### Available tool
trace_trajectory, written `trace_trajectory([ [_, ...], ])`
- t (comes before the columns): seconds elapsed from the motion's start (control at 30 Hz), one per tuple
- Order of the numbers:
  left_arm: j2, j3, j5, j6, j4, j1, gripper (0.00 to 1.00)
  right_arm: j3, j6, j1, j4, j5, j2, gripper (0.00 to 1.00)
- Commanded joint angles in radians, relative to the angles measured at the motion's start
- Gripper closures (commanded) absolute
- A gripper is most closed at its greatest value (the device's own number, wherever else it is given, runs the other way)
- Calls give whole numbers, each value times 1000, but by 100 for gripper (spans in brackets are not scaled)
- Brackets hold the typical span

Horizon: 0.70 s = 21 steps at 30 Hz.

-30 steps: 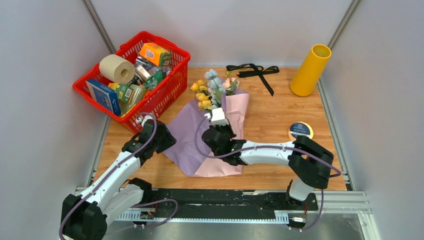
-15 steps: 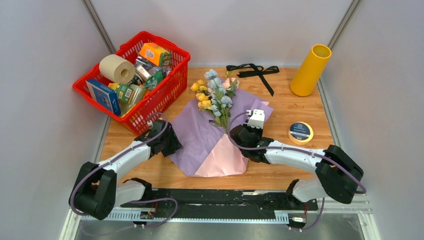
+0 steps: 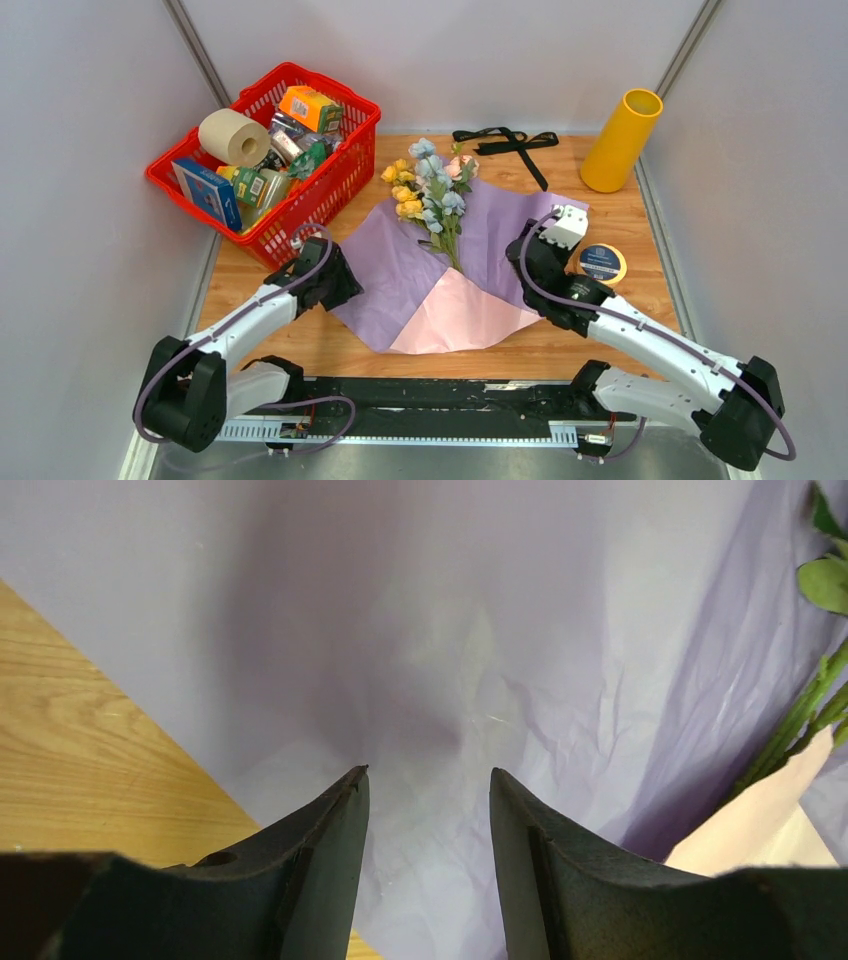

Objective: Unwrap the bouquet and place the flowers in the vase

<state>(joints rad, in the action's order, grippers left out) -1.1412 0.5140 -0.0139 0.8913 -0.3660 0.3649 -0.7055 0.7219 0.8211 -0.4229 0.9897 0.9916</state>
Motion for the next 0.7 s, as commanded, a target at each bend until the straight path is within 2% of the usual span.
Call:
trace_trajectory([
  [0.0, 73, 52, -54, -17, -33, -4, 44, -113, -116, 0, 35, -140, -15, 44],
  [0.27, 130, 73, -37, -55, -53, -4, 44, -128, -167, -14, 124, -338, 148, 48],
  [0.37, 152, 89, -35, -94, -63, -6, 44, -88, -159, -60, 206, -471, 202, 50],
  [0.47, 172, 92, -32, -98, -68, -4, 44, -33, -193, -95, 343, -685, 246, 49],
  [0.6, 173, 78, 8, -138, -42, -4, 43, 3, -257, -97, 492, -862, 333, 42],
  [0.67, 164, 67, 26, -146, -31, -4, 43, 1, -294, -97, 547, -891, 404, 31],
])
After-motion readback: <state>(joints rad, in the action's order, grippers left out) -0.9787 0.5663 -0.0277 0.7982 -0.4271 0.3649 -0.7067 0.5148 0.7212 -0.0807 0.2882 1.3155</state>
